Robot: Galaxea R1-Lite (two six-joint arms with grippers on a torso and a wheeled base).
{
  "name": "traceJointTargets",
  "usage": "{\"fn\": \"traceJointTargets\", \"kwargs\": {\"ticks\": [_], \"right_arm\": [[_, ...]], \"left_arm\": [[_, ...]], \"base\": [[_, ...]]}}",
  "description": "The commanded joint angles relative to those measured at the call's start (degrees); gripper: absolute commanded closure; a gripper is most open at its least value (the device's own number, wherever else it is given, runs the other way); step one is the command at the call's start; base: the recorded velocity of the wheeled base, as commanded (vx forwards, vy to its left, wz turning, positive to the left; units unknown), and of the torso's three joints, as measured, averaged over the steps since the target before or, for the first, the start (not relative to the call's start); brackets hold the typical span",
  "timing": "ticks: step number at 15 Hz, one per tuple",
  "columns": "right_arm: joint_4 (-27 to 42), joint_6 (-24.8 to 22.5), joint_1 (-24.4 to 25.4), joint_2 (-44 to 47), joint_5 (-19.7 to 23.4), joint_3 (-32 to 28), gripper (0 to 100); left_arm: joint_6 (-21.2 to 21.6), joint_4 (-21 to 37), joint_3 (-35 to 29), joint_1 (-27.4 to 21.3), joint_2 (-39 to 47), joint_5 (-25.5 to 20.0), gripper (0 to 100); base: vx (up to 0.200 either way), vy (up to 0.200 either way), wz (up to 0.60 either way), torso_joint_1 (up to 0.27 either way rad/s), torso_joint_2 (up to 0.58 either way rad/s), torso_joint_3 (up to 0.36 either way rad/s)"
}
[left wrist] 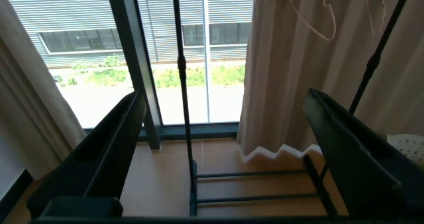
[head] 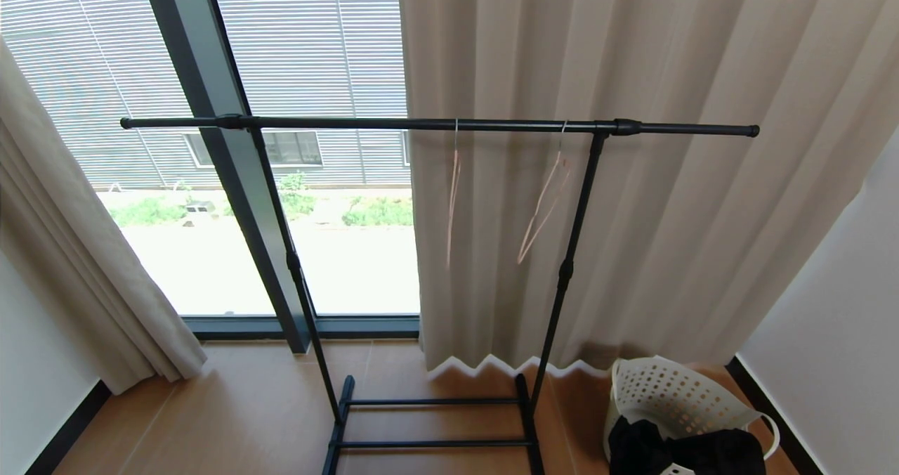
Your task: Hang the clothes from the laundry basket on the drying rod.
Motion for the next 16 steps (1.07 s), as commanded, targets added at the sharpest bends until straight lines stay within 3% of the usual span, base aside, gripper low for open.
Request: {"fn": "traceJointTargets", "kwargs": {"ticks": [1,16], "right_arm": [[-0.01,-0.05,0.08,0.08,0.01,0.00,0],[-0.10,0.74,-0.01,0.08,-0.78,0.00,0]], "left_arm": [[-0.10,-0.01,0.00,0.01,0.07,0.00,0],[-0.10,-0.01,0.00,0.01,0.07,0.00,0]], "base": [[0.000,0.000,0.00,0.000,0.00,0.000],[0.000,0.000,0.00,0.000,0.00,0.000]]}}
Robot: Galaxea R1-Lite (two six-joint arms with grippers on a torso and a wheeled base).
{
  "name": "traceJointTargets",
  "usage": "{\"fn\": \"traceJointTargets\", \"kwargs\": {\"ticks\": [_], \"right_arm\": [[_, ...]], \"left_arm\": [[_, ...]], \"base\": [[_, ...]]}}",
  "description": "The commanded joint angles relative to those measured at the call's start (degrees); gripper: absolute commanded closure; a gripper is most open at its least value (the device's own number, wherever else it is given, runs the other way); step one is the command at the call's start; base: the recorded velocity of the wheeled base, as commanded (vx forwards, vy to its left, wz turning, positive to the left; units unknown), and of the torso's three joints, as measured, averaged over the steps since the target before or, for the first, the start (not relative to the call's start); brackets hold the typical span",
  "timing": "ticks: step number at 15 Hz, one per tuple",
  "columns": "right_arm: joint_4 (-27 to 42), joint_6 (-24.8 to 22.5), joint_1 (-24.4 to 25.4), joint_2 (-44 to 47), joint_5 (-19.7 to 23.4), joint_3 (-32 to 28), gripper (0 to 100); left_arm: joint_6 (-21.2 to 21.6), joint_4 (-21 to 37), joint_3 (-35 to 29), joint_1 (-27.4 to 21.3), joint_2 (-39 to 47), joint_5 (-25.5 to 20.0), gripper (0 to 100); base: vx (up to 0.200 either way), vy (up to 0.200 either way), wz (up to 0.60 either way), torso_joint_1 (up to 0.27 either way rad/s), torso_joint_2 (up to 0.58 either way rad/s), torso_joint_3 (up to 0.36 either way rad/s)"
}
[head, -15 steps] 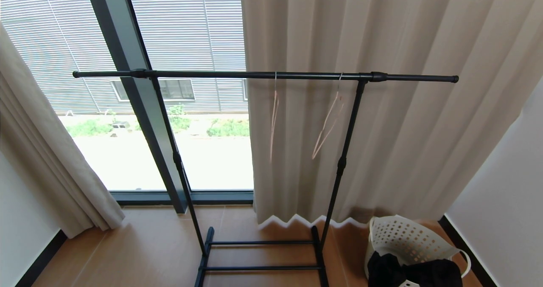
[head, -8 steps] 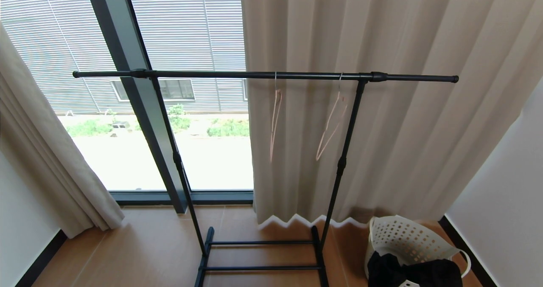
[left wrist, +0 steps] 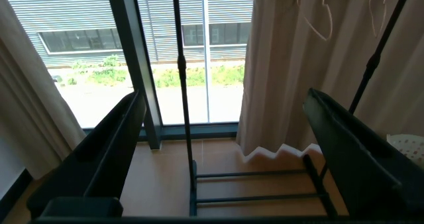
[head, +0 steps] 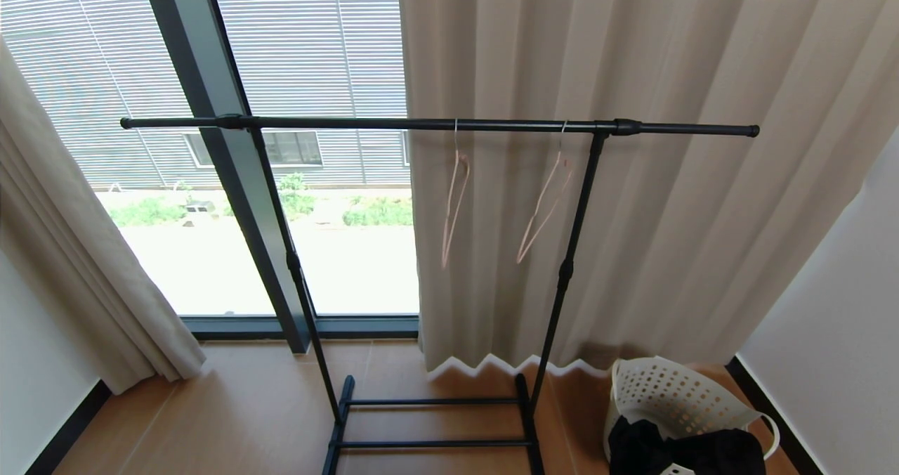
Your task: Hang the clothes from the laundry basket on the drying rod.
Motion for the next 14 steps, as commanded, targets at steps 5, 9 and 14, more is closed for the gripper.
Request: {"fn": "traceJointTargets", "kwargs": {"ticks": [5,9,14], "right_arm": [[0.01,0.00,0.01,-0.03,-0.01,0.00,0],[0.01,-0.09,0.01,-0.03,0.08,0.00,0],[0.28,-0.44,0.10,0.06,0.61,0.00,0]], "left_arm": [[0.01,-0.01,0.00,0.01,0.07,0.00,0],[0.01,-0.01,0.00,0.01,0.07,0.00,0],[0.19,-0.01,0.00,0.01,0.07,-0.17,0]], "base": [[0.000,0.000,0.00,0.000,0.00,0.000],[0.000,0.000,0.00,0.000,0.00,0.000],[0.000,0.000,0.00,0.000,0.00,0.000]]}}
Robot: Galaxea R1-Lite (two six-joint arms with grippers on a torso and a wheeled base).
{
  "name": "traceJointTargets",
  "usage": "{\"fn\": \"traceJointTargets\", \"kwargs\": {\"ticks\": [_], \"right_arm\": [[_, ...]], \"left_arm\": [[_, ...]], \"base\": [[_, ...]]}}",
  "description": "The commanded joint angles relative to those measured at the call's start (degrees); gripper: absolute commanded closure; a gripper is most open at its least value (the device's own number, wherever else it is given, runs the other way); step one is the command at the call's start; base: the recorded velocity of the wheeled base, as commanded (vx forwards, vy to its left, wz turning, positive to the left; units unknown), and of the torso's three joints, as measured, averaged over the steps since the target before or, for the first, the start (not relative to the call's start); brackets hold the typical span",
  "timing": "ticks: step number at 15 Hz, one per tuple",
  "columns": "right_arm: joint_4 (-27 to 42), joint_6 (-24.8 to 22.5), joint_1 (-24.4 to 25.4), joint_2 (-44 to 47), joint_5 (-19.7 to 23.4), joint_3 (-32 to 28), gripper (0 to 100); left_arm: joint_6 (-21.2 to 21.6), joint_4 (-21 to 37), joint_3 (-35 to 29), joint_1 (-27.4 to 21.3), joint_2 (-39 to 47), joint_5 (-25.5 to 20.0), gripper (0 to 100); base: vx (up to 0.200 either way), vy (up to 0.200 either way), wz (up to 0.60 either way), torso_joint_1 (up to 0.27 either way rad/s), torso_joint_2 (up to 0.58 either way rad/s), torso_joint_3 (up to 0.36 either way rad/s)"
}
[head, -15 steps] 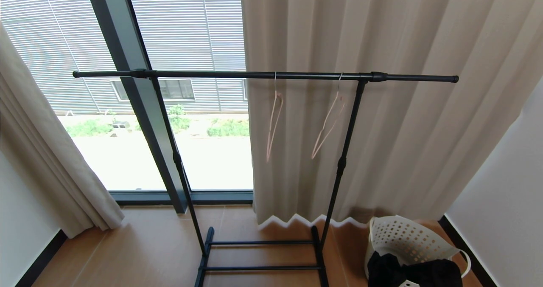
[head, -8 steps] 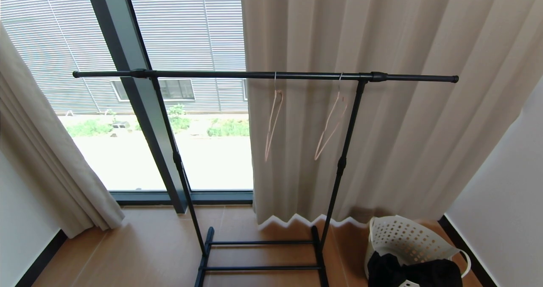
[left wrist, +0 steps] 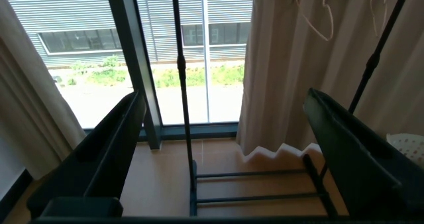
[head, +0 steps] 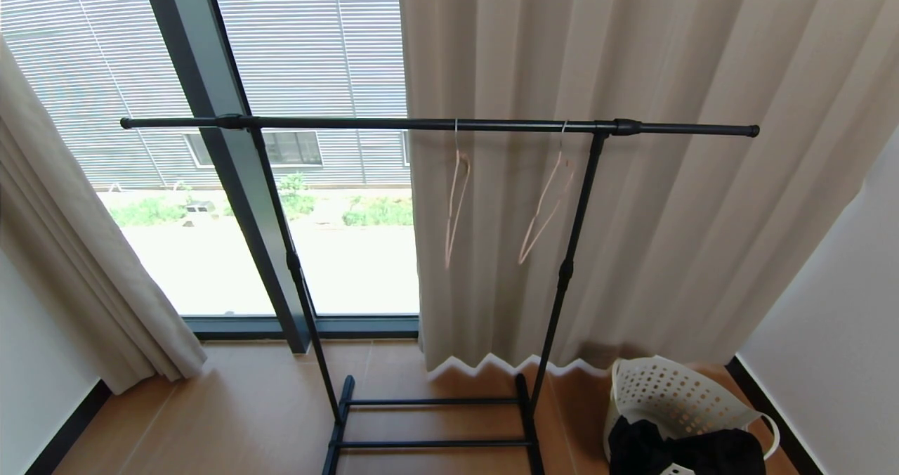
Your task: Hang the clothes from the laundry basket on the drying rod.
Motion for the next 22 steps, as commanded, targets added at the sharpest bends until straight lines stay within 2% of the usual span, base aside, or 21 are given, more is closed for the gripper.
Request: {"fn": "traceJointTargets", "kwargs": {"ticks": [1,22], "right_arm": [[0.07,0.00,0.01,0.06,0.12,0.00,0],[0.16,0.26,0.10,-0.03,1.09,0.00,0]], "left_arm": [[-0.14,-0.04,0.00,0.01,0.07,0.07,0],[-0.22,-0.04,0.00,0.01,0.07,-0.28,0]], "base": [[0.000,0.000,0.00,0.000,0.00,0.000],[0.000,0.000,0.00,0.000,0.00,0.000]]}}
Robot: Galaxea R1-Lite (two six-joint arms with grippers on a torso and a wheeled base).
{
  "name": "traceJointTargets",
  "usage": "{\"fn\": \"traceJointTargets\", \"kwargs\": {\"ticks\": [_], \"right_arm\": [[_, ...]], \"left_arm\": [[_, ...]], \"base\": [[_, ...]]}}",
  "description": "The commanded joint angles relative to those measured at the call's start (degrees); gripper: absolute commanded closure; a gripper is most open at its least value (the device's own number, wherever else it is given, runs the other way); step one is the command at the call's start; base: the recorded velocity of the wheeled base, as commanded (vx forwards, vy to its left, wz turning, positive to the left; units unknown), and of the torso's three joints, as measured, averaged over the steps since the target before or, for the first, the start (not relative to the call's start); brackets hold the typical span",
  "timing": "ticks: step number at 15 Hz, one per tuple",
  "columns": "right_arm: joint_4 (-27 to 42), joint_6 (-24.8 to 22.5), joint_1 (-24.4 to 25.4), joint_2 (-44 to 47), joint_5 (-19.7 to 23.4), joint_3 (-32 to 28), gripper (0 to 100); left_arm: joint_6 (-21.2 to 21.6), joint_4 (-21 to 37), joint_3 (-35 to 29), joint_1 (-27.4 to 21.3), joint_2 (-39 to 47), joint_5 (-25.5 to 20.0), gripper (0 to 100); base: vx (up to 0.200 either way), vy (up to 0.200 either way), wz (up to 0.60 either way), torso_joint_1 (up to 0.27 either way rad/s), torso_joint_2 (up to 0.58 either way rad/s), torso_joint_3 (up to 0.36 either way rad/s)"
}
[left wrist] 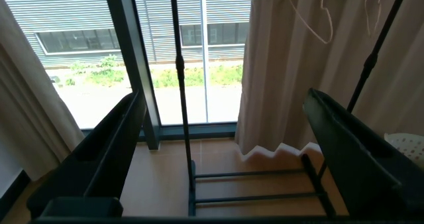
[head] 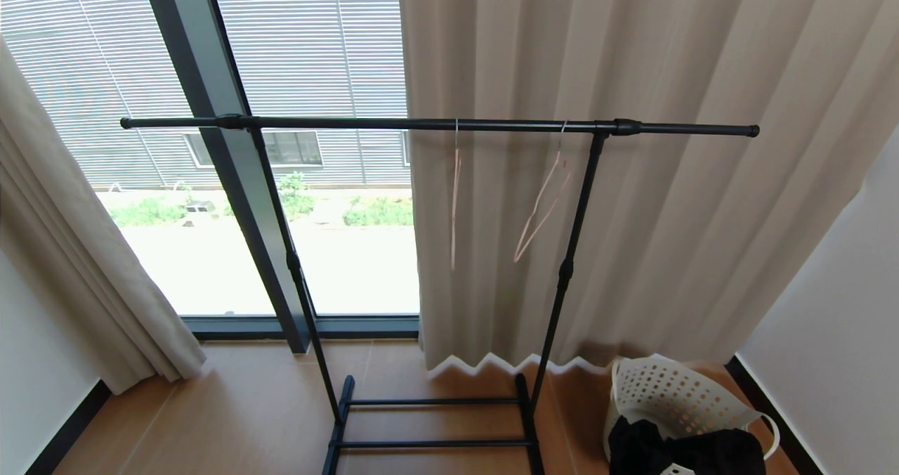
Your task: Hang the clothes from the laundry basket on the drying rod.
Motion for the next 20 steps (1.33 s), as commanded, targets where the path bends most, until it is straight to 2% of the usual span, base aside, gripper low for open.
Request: {"fn": "traceJointTargets", "kwargs": {"ticks": [1,11,20], "right_arm": [[-0.04,0.17,0.04,-0.03,-0.01,0.00,0],[-0.12,0.08,-0.05,-0.03,-0.01,0.00,0],[-0.12,0.08,-0.05,-0.03,-0.01,0.00,0]], "left_arm": [[-0.03,-0.01,0.00,0.01,0.07,0.05,0],[-0.12,-0.01,0.00,0.01,0.07,0.05,0],[-0.12,-0.01,0.00,0.01,0.07,0.05,0]], "base": [[0.000,0.000,0.00,0.000,0.00,0.000],[0.000,0.000,0.00,-0.006,0.01,0.007],[0.000,0.000,0.00,-0.148,0.34,0.190]]}}
